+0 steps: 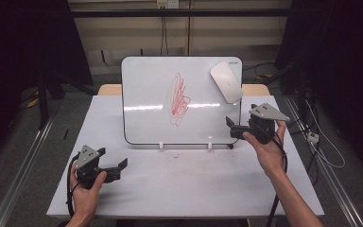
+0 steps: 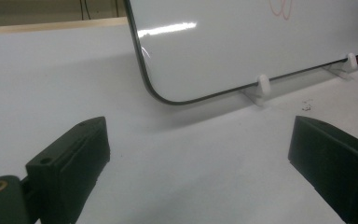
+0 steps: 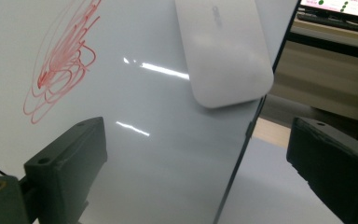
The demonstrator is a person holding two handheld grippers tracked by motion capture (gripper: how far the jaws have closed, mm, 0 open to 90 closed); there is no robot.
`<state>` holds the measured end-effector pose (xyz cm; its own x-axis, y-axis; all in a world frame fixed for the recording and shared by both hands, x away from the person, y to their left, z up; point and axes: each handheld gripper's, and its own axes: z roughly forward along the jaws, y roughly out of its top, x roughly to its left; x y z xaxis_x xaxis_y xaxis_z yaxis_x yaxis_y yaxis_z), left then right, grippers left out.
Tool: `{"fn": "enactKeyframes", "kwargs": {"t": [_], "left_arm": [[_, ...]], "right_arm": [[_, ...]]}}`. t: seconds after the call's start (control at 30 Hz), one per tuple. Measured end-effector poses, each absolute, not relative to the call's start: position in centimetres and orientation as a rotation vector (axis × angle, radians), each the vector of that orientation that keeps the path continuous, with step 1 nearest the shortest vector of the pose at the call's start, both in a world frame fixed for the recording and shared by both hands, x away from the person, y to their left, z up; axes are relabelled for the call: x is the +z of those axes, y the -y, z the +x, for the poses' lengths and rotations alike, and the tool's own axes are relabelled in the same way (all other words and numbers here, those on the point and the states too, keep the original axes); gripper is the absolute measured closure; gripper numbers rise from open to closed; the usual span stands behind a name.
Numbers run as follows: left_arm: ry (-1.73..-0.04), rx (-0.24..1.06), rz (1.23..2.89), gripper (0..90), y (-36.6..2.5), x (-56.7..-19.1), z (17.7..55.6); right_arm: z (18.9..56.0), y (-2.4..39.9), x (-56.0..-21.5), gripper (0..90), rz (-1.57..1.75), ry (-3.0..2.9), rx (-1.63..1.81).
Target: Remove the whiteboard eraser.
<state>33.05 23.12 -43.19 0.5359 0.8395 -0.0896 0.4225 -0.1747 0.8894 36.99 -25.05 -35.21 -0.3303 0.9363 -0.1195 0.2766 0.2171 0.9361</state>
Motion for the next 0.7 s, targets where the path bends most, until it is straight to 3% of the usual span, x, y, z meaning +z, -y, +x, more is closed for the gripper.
{"fn": "enactKeyframes", "kwargs": {"t": [0.7], "left_arm": [[-1.030,0.538,1.796,5.3,-23.1,-42.9,33.0]], "right_arm": [[41.4,22.9,-31.0,3.7,1.065,-1.804,1.064]]}}
